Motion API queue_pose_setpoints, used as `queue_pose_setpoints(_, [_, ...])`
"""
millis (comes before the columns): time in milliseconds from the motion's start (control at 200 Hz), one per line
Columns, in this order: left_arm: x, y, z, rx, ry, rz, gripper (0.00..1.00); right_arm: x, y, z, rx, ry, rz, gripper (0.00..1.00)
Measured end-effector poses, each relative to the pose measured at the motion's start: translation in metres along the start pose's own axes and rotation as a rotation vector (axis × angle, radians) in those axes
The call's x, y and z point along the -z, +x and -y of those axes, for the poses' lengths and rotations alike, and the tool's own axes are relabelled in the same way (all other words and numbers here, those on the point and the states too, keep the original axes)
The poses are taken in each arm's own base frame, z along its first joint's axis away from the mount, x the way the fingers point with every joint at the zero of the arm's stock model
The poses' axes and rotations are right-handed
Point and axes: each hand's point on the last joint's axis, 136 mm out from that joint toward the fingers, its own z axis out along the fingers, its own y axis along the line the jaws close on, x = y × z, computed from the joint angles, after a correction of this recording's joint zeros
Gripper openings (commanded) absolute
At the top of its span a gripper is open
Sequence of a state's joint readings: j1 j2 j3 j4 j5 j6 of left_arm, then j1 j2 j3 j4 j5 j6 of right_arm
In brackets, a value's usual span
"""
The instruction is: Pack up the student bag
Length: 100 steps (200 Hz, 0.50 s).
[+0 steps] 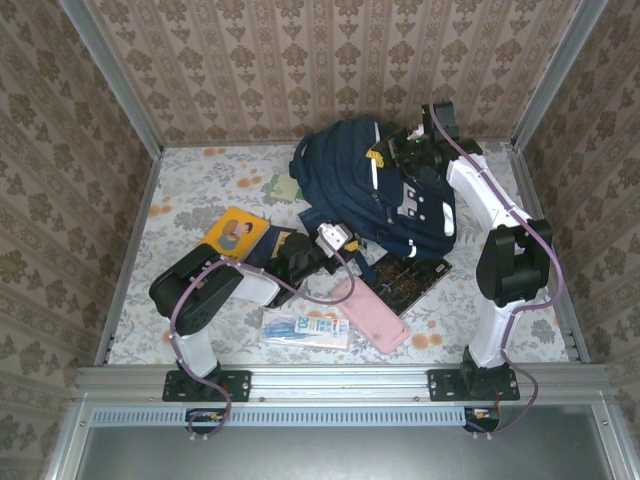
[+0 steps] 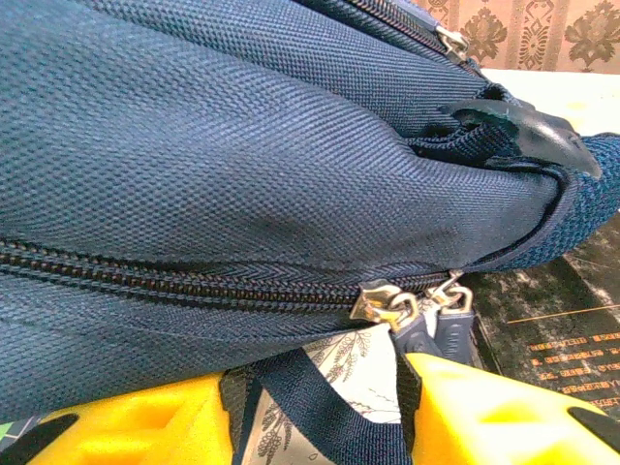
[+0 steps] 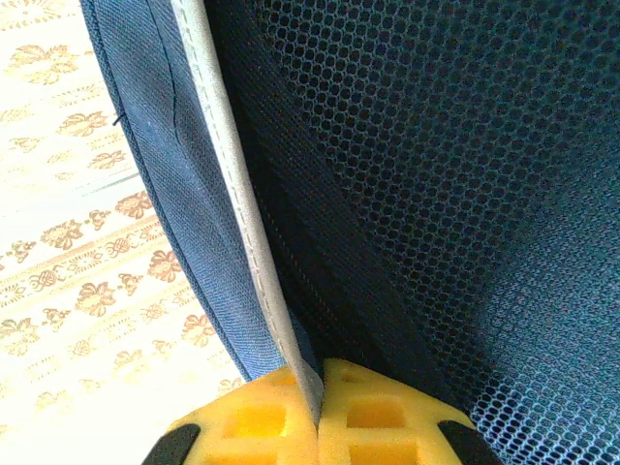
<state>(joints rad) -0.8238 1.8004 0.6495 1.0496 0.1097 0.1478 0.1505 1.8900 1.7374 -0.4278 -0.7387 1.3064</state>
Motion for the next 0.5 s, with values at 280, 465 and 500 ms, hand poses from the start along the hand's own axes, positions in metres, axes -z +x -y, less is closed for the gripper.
queue_pose_setpoints(280, [0.0, -0.004, 0.009, 0.026, 0.052, 0.03, 0.41, 0.001, 0.001, -0.001, 0.0, -0.004, 0.001, 0.0])
queue_pose_setpoints(465, [0.0, 0.003, 0.014, 0.04, 0.076, 0.021, 0.45, 0.001, 0.001, 0.0, -0.002, -0.003, 0.001, 0.0])
queue_pose_setpoints(500, [-0.001, 0.004, 0.014, 0.043, 0.076, 0.018, 0.45, 0.001, 0.001, 0.0, -0.003, -0.003, 0.001, 0.0])
